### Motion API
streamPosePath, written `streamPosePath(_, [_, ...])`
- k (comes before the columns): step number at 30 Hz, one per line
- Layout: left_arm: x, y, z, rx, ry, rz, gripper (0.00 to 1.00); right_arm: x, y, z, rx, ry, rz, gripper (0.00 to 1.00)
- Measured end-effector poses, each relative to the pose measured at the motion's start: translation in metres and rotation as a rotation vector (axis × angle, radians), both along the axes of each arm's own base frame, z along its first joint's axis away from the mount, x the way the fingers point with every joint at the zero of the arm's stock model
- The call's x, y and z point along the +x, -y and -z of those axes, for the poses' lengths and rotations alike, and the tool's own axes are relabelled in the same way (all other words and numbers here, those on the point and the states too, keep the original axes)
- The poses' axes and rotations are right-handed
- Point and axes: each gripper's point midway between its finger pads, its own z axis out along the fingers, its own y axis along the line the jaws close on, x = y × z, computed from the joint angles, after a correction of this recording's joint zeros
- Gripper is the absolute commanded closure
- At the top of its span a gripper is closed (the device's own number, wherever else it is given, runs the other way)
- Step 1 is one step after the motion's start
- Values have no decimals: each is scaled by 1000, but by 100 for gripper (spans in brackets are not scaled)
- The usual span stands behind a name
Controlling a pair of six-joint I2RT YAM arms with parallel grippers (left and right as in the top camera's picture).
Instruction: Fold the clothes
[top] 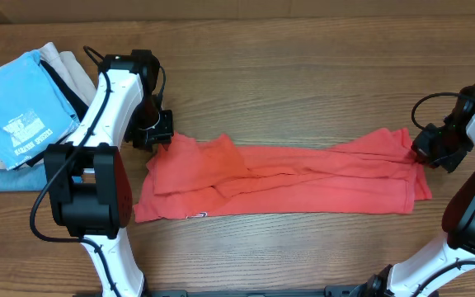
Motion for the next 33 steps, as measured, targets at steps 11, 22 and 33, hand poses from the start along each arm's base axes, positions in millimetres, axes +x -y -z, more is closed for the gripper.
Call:
streamPosePath(11, [-11, 4, 23, -20, -23, -4, 89, 0, 0, 0, 1, -1, 0, 96])
streamPosePath(22, [-25, 3, 19, -18, -83, -5, 96, -1, 0, 0, 1, -3, 0, 96])
streamPosePath(33, [-51, 11, 4, -89, -197, 79, 96, -1, 0, 0, 2, -3, 0, 96])
